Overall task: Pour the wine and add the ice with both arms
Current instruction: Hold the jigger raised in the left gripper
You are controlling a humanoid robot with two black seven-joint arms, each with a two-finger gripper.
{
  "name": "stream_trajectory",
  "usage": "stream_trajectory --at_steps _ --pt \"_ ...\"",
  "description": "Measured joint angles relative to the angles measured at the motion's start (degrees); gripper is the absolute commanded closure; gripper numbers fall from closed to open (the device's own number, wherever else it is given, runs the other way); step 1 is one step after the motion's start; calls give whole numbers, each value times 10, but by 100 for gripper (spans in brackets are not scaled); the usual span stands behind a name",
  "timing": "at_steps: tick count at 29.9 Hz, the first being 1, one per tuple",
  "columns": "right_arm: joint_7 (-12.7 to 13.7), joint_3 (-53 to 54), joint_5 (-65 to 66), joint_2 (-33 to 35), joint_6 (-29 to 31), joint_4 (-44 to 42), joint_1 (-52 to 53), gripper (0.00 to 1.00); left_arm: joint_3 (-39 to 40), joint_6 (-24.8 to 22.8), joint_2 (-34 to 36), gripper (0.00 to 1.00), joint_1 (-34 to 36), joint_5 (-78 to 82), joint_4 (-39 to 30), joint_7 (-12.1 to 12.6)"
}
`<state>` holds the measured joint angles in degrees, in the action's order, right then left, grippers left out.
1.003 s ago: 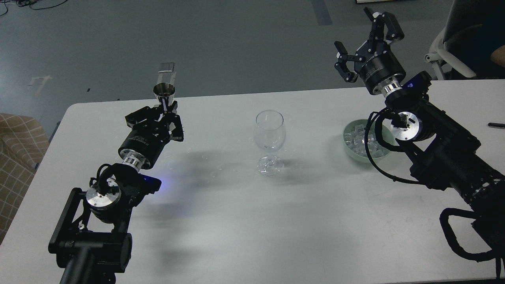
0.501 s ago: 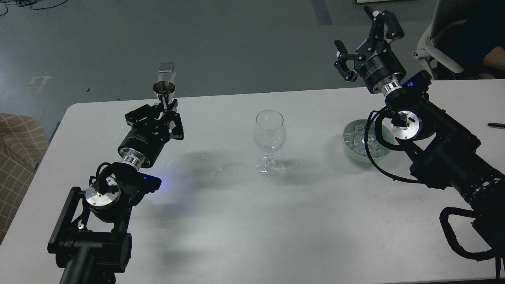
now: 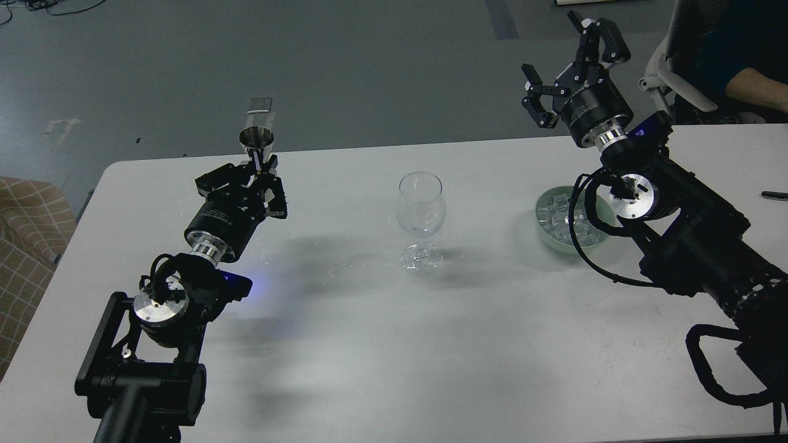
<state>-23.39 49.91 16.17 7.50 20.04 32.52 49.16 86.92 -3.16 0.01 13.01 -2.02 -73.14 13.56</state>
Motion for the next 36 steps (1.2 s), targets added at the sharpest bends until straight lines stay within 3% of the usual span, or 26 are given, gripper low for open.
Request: stream_trajectory --at_steps 36 --pt "0 0 0 -1 -1 0 5 0 0 16 0 100 -7 1 -36 11"
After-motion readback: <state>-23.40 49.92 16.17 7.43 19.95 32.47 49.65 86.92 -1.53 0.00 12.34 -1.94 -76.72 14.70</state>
